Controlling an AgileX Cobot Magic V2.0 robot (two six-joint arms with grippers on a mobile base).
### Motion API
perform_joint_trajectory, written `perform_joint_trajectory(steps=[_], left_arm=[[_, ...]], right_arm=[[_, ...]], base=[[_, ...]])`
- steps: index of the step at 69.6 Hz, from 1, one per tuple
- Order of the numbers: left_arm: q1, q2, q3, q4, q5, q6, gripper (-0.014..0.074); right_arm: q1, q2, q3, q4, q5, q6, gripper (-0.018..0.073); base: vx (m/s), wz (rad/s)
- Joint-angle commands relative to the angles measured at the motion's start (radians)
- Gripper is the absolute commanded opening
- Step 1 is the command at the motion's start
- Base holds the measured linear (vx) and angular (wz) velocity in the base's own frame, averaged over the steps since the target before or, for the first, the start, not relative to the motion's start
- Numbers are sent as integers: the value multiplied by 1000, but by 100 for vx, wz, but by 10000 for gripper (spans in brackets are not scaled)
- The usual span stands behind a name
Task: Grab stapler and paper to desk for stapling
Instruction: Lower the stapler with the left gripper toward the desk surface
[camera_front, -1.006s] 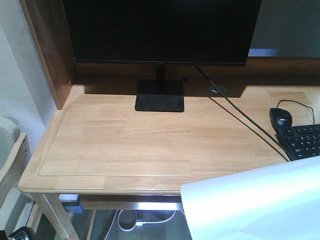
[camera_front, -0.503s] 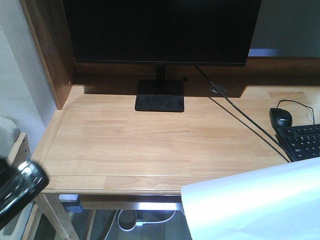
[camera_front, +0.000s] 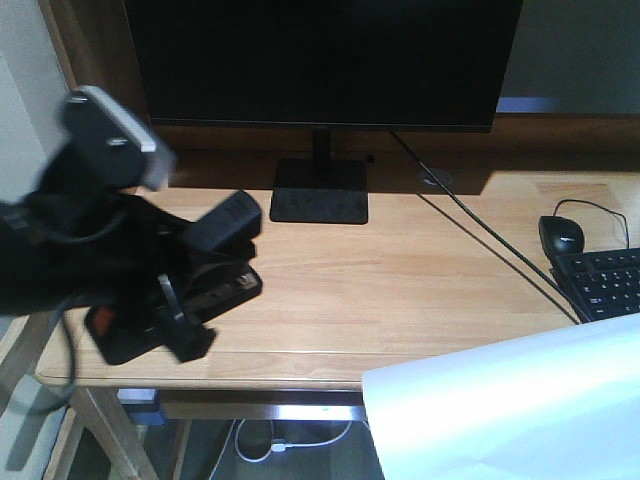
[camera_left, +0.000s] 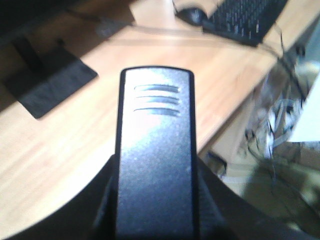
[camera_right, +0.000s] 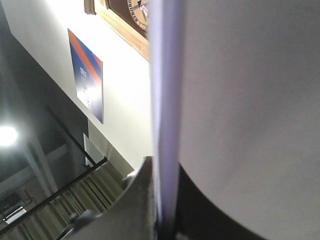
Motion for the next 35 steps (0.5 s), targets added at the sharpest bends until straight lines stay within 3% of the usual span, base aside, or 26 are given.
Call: perform_joint_trajectory(steps=[1,6,14,26,35], left_arm=[[22,78,-95,-70,-62,59,-6],[44,124,-119,-117,-60,105,-6],[89,199,-142,-266,-44,244,-6],[161,321,-144,-549,56,563,-6],[241,386,-144,-714,110,715,-6]], right_arm=[[2,12,5,4,-53,-15,-10],[2,12,5,4,-53,-15,-10],[2,12,5,4,-53,-15,-10],[2,12,5,4,-53,-15,-10],[2,12,5,4,-53,-15,-10]], base=[[0,0],[0,0],[0,0],[0,0],[0,0]])
